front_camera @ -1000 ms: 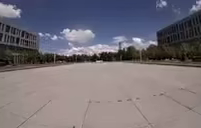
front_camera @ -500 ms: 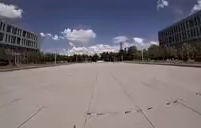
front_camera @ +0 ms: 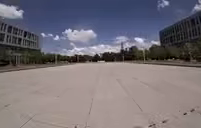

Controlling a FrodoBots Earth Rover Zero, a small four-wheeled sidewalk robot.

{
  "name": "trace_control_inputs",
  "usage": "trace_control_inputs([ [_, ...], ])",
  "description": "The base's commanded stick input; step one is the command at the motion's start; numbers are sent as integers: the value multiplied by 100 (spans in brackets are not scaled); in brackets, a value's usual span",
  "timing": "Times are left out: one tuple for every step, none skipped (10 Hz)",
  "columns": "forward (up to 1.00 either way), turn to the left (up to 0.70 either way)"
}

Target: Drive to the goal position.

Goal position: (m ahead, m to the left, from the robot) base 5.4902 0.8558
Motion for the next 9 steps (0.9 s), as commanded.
trace_control_inputs([
  [70,0],
  [70,0],
  [70,0],
  [70,0],
  [70,0],
  [70,0],
  [70,0],
  [70,0],
  [70,0],
])
